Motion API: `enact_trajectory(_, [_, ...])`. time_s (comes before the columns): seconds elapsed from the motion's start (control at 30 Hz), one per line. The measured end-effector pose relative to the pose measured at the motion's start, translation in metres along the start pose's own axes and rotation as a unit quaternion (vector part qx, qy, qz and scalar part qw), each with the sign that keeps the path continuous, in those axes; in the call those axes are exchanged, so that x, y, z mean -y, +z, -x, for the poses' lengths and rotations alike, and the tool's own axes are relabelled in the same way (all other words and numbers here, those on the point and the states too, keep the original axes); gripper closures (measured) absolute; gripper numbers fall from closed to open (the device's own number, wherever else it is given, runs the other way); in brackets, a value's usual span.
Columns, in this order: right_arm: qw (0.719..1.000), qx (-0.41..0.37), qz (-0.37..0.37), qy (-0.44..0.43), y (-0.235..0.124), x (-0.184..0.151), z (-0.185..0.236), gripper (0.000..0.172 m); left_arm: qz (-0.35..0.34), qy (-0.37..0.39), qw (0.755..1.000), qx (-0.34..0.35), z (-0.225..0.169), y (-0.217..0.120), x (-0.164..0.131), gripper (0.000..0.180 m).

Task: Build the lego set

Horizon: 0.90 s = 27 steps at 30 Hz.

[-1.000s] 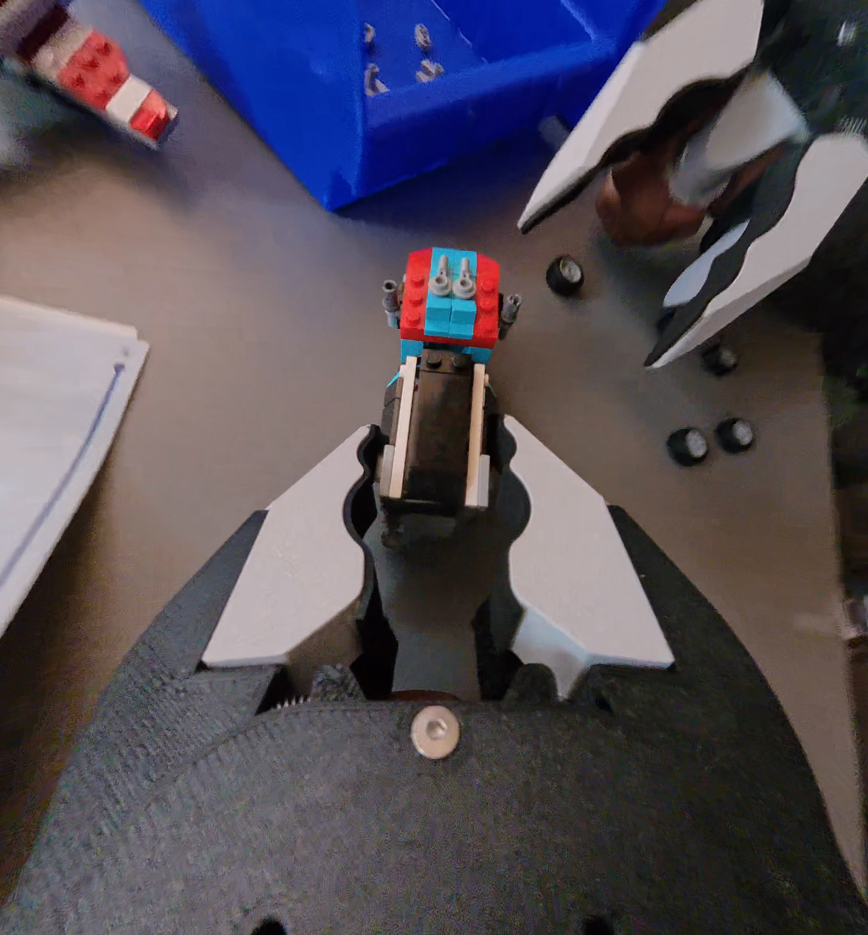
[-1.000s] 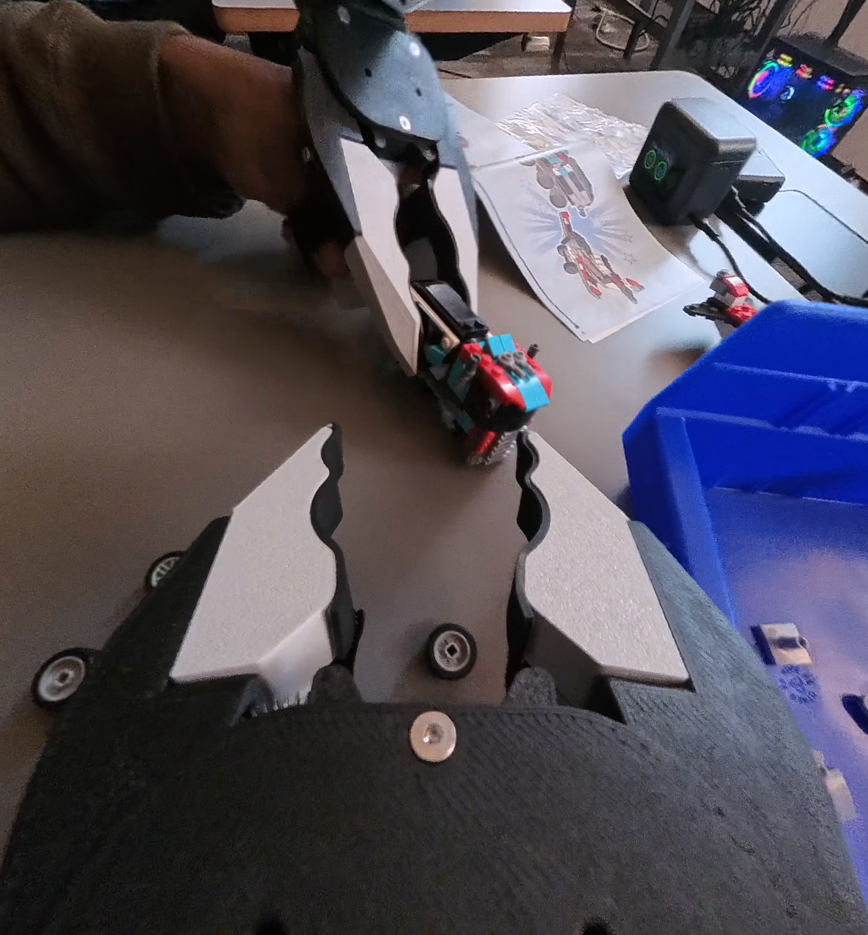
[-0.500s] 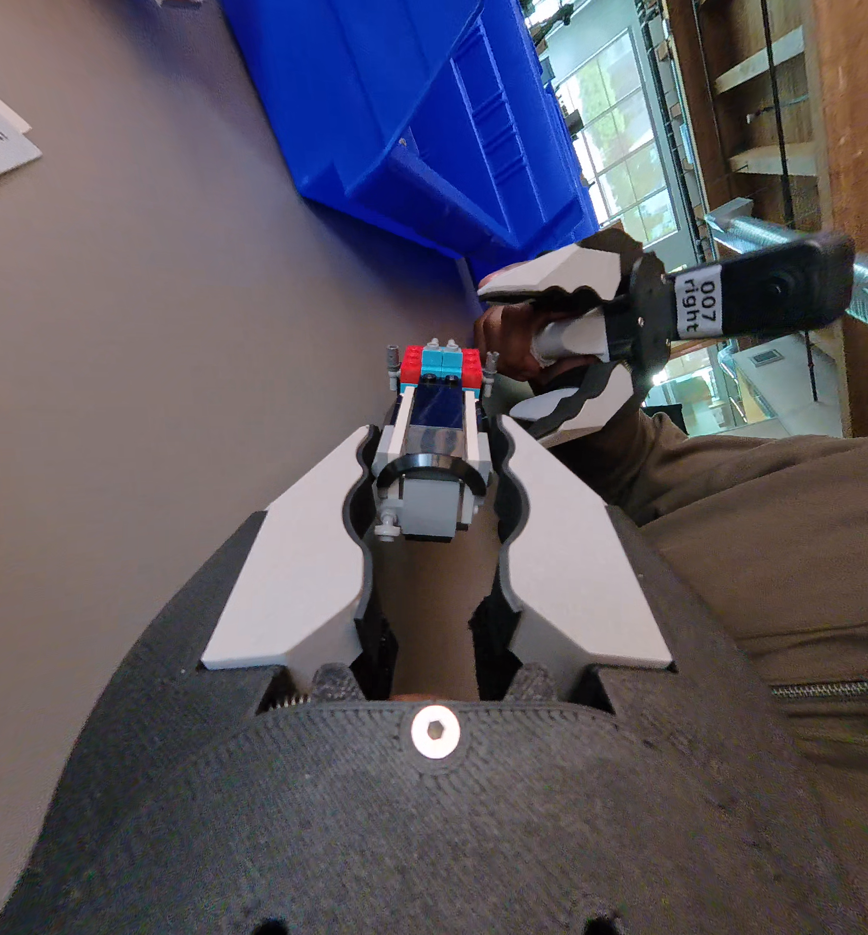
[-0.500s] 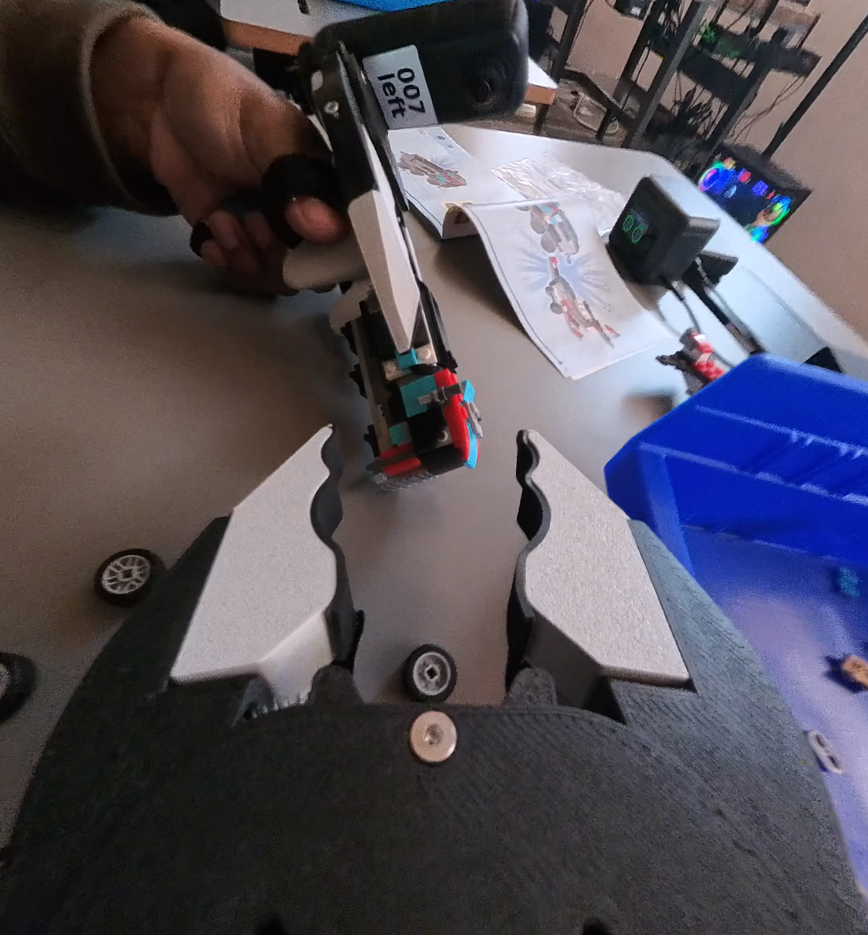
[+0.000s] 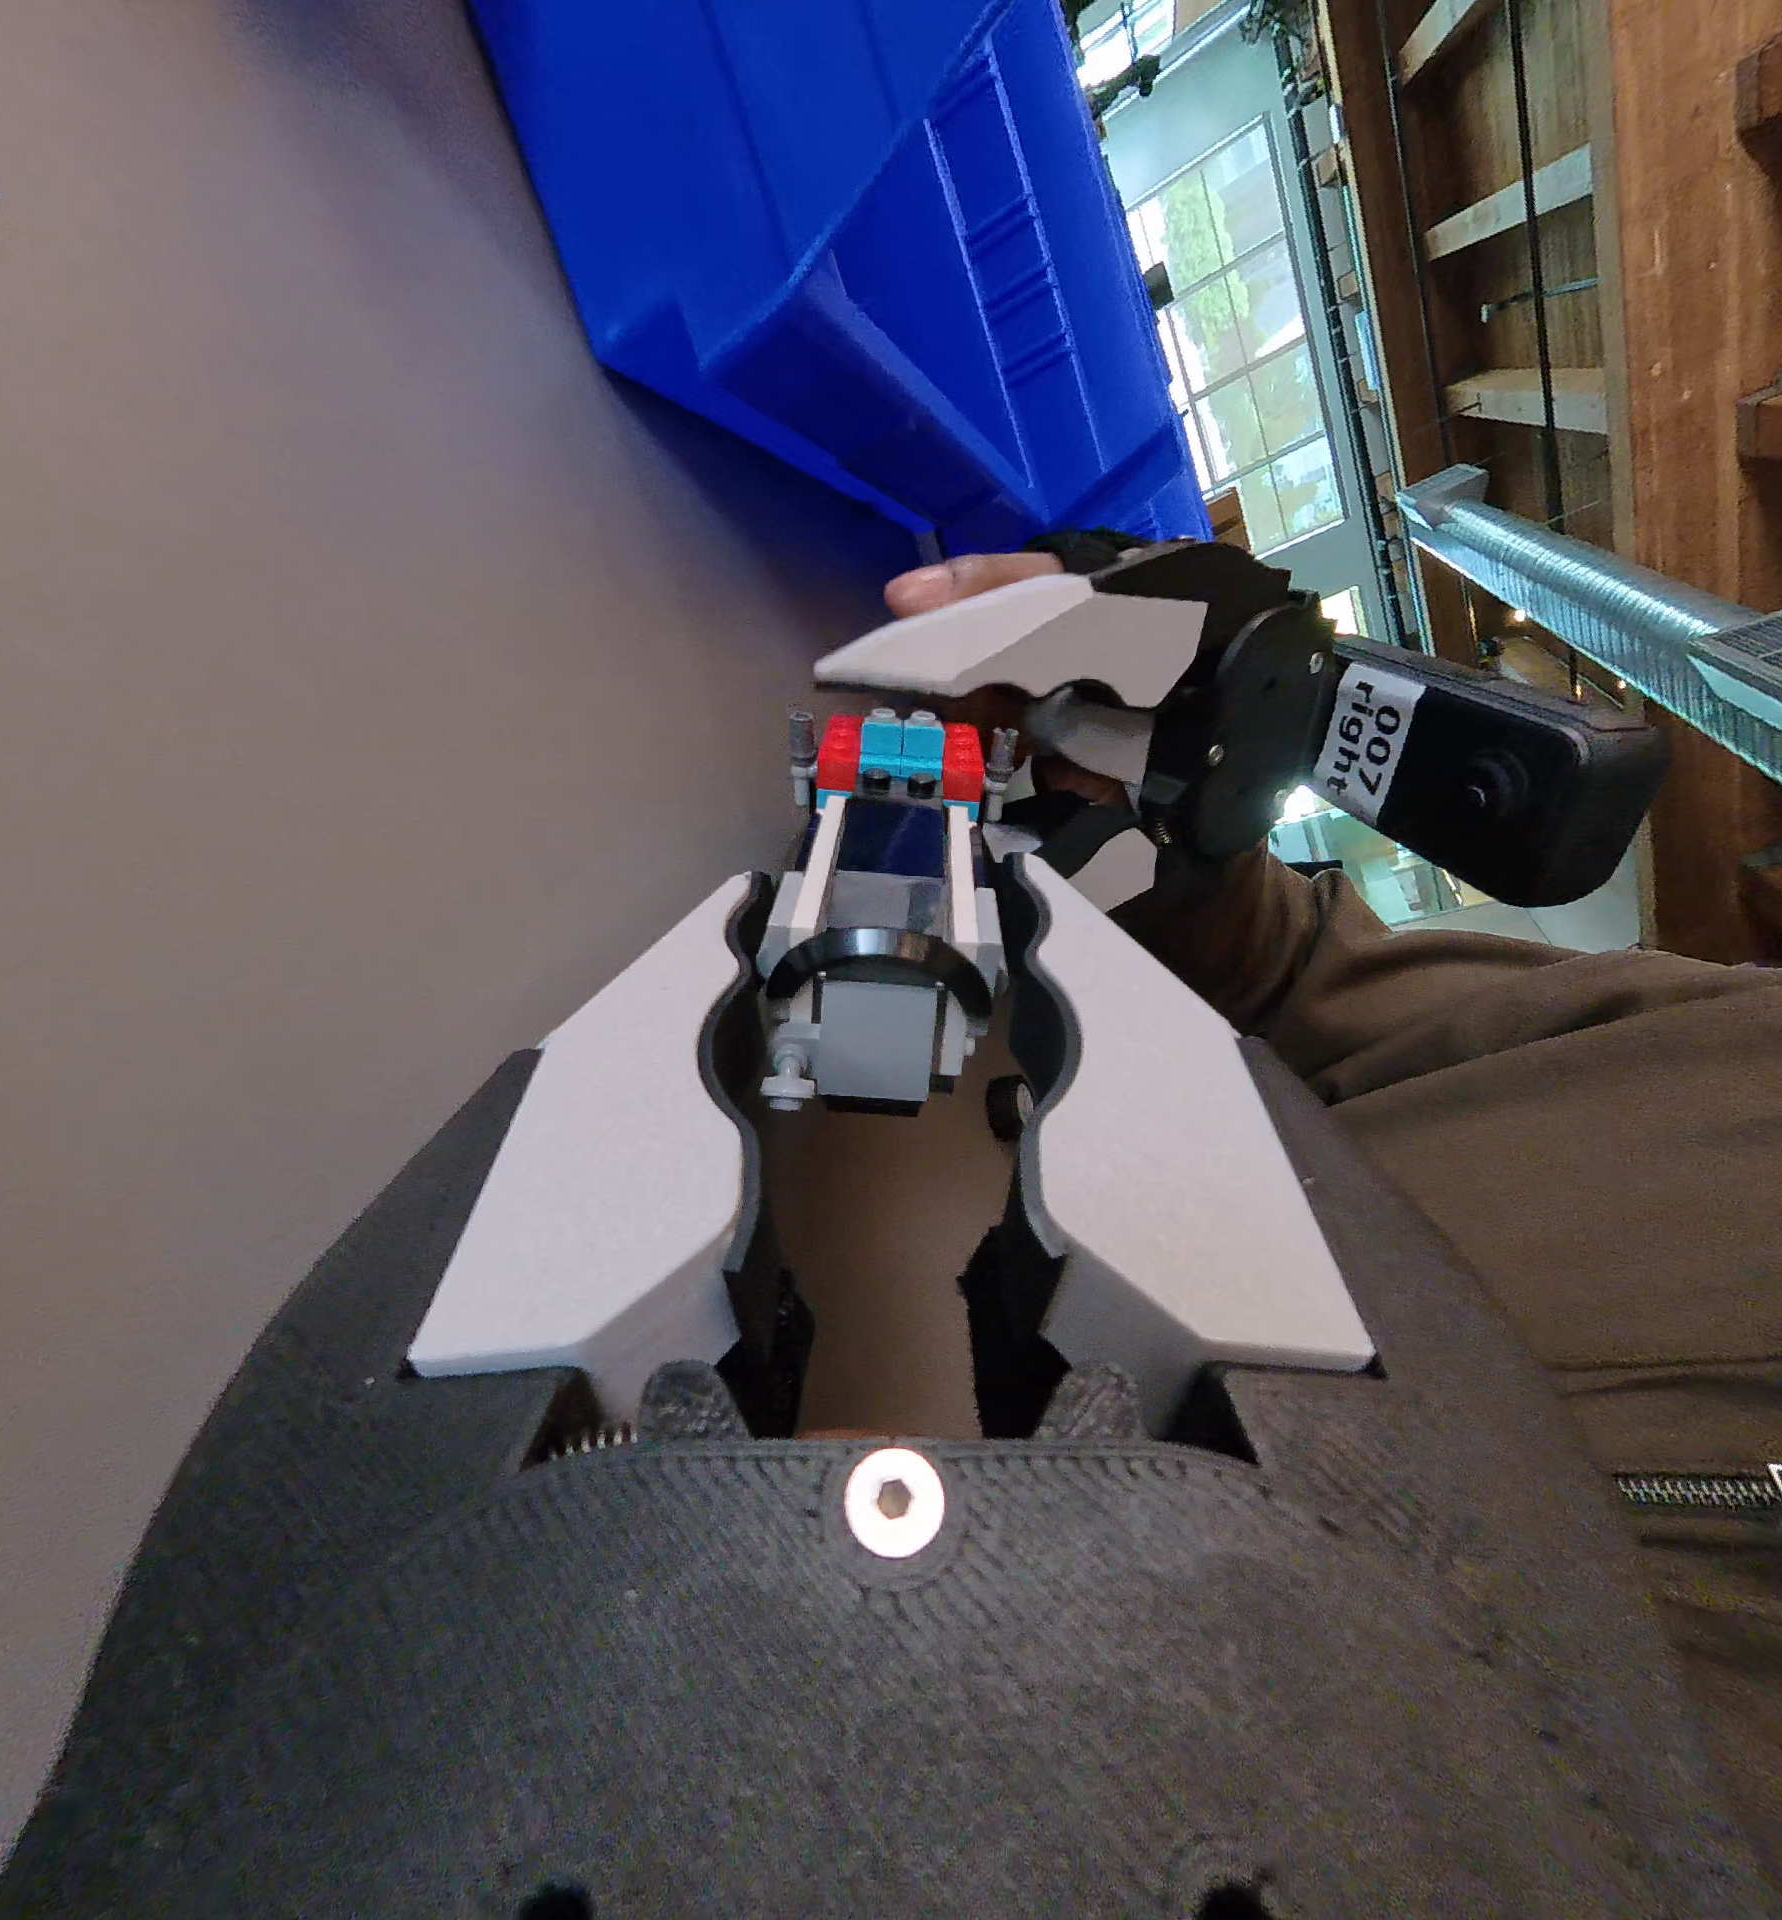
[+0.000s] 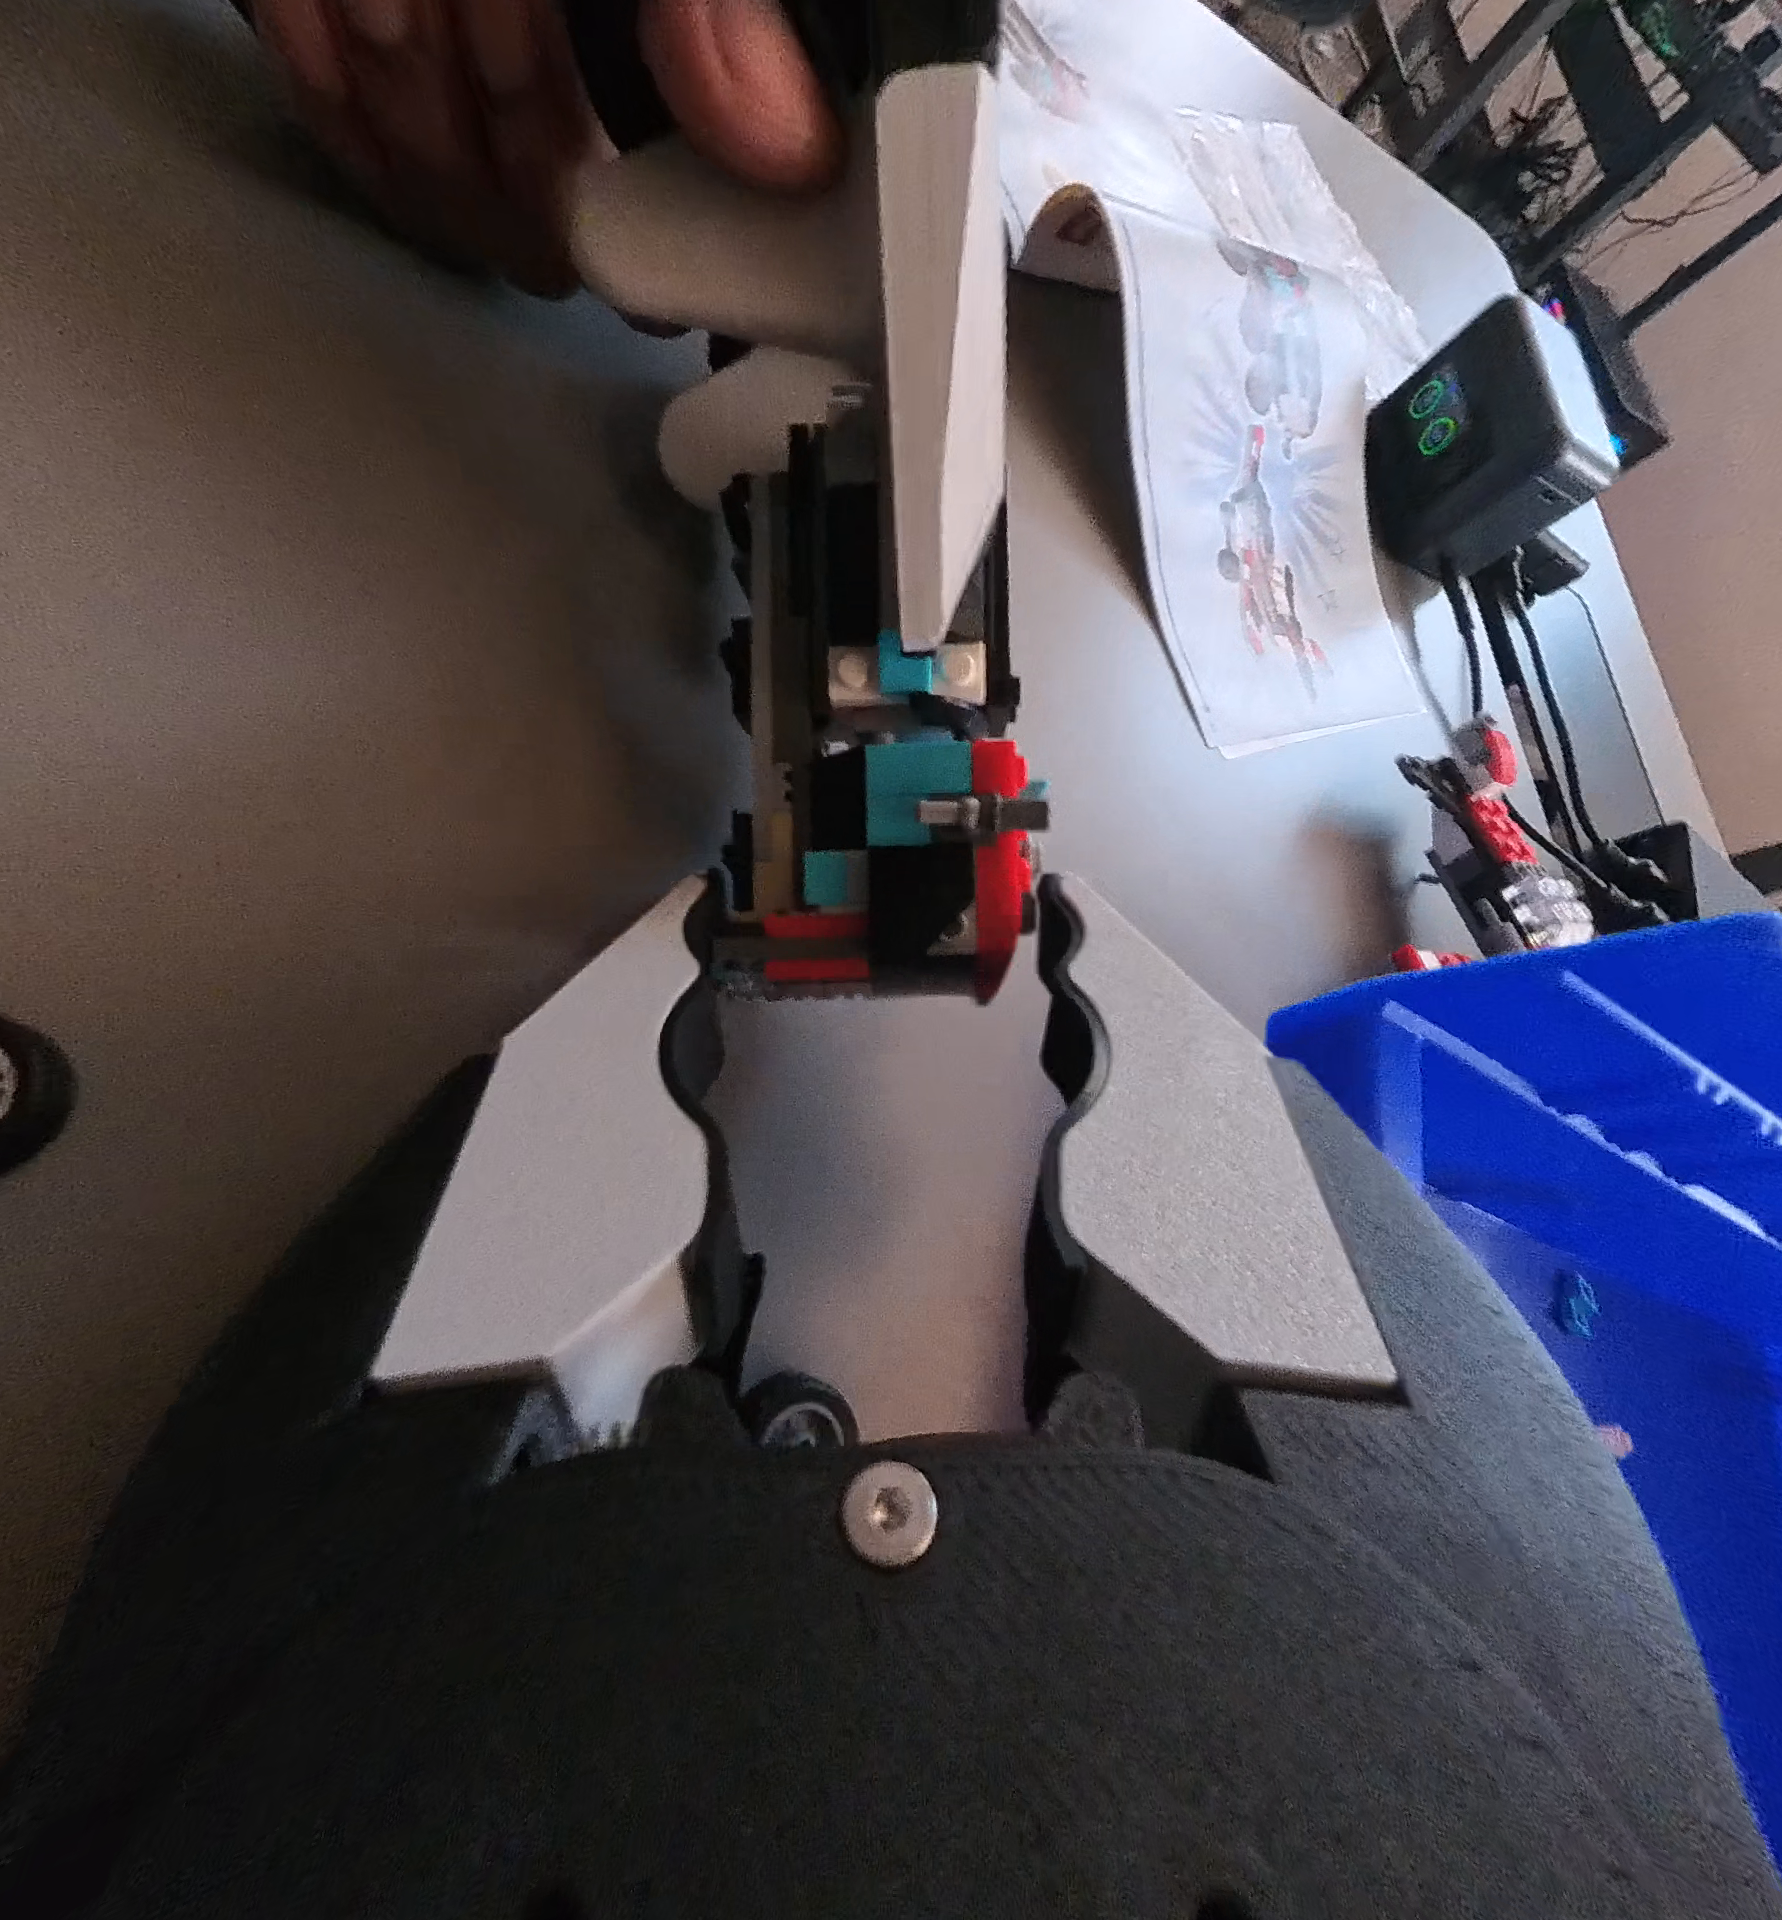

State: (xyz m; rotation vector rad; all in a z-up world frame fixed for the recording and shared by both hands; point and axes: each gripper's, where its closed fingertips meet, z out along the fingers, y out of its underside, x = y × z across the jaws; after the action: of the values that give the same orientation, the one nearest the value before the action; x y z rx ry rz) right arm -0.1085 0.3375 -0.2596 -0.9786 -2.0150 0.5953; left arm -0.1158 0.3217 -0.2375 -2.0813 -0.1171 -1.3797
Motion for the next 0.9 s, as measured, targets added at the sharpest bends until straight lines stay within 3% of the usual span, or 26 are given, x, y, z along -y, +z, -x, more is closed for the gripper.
enact_trajectory(0.17, [0.999, 0.021, -0.026, 0.015, -0.006, 0.004, 0.001, 0.11, 0.01, 0.028, 0.999, -0.032, -0.011, 0.0, -0.002, 0.133])
enact_trajectory(0.47, [0.99, 0.068, -0.067, 0.105, -0.025, 0.009, -0.002, 0.111, 0.024, 0.198, 0.979, -0.043, -0.023, -0.01, 0.0, 0.102])
enact_trajectory(0.63, [0.983, 0.094, -0.079, 0.136, -0.031, 0.012, 0.002, 0.113, -0.007, 0.323, 0.946, -0.014, -0.028, -0.019, 0.01, 0.09])
enact_trajectory(0.8, [0.982, 0.1, -0.076, 0.137, -0.031, 0.012, 0.004, 0.113, 0.068, 0.388, 0.919, 0.028, -0.016, -0.009, -0.012, 0.089])
enact_trajectory(0.9, [0.982, 0.103, -0.076, 0.141, -0.03, 0.012, 0.005, 0.113, 0.124, 0.425, 0.892, 0.09, 0.002, 0.002, -0.024, 0.09])
